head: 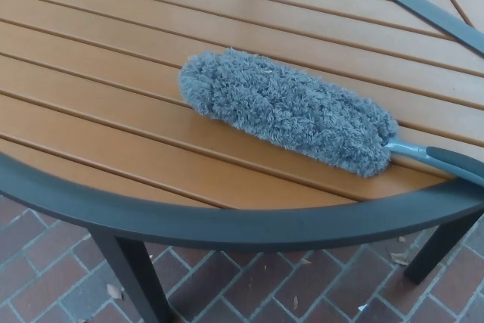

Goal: The robot walks towards a desk kept outside and uses its right hand to up pick up the grey duster kept on it and uses it to clean the table by swiping it twice

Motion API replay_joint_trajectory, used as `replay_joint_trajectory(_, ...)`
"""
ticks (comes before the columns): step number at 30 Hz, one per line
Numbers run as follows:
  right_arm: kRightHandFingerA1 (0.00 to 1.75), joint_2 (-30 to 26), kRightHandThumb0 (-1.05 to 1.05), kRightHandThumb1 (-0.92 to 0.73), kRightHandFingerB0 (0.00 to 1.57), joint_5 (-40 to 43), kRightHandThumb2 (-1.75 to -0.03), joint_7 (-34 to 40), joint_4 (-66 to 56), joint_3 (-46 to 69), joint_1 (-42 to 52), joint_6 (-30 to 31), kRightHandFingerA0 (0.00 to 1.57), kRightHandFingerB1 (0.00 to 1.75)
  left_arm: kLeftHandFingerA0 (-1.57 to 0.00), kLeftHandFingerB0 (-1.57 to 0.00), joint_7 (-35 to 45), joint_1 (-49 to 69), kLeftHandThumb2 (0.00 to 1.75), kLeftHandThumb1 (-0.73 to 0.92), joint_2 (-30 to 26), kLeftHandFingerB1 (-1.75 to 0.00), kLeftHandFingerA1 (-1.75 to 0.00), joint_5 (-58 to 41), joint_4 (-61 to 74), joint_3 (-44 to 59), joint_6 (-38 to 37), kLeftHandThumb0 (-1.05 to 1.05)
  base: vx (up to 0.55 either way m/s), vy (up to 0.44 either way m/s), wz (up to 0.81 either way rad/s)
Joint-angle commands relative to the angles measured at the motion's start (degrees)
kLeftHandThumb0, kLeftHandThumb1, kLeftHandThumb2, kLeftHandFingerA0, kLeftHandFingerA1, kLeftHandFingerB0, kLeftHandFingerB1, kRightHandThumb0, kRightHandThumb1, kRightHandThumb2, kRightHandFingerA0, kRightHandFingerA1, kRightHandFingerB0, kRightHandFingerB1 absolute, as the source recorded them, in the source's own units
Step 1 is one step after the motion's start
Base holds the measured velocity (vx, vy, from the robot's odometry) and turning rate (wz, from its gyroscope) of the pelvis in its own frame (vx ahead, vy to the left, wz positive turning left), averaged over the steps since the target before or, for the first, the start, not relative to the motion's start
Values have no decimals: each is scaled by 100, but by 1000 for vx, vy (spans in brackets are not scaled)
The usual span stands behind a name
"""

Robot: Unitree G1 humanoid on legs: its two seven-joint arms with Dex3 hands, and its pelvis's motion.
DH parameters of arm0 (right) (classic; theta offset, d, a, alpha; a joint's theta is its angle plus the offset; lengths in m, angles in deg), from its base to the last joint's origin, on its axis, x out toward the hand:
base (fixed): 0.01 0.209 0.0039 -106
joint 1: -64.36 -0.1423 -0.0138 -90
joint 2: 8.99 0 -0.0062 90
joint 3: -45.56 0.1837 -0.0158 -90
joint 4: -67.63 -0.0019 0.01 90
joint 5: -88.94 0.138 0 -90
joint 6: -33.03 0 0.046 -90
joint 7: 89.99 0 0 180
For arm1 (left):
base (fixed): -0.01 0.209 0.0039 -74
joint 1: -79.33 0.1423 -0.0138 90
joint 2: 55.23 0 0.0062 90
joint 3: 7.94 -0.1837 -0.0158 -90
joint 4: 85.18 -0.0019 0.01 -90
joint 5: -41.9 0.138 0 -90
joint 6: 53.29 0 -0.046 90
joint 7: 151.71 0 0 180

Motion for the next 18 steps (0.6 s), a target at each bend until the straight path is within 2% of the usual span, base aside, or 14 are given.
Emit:
replay_joint_trajectory(1,42,-128,-25,-64,56,145,-59,0,22,-21,-11,-248,67,43,-88,-89,-59,8,56,51,-111,-49,-55,101,7,-26,-84,-33,0,0,0)
replay_joint_trajectory(9,42,-86,-24,-65,55,290,-59,-98,19,47,14,-206,65,42,-87,-86,6,49,58,53,-101,-48,-51,59,5,22,-87,-30,0,0,0)
replay_joint_trajectory(10,42,-93,-24,-64,54,256,-59,-64,-36,18,37,-179,64,42,-87,-85,46,36,59,49,-92,-49,-50,2,5,74,-93,-35,0,0,0)
replay_joint_trajectory(11,42,-98,-26,-63,55,245,-59,-42,-5,5,36,-206,66,42,-87,-86,36,41,57,53,-94,-48,-51,12,5,69,-104,-29,0,0,0)
replay_joint_trajectory(18,42,-52,-23,-66,53,476,-59,-218,-33,82,99,-219,63,42,-86,-86,25,75,58,54,-78,-49,-48,13,-11,89,-133,-26,0,0,0)
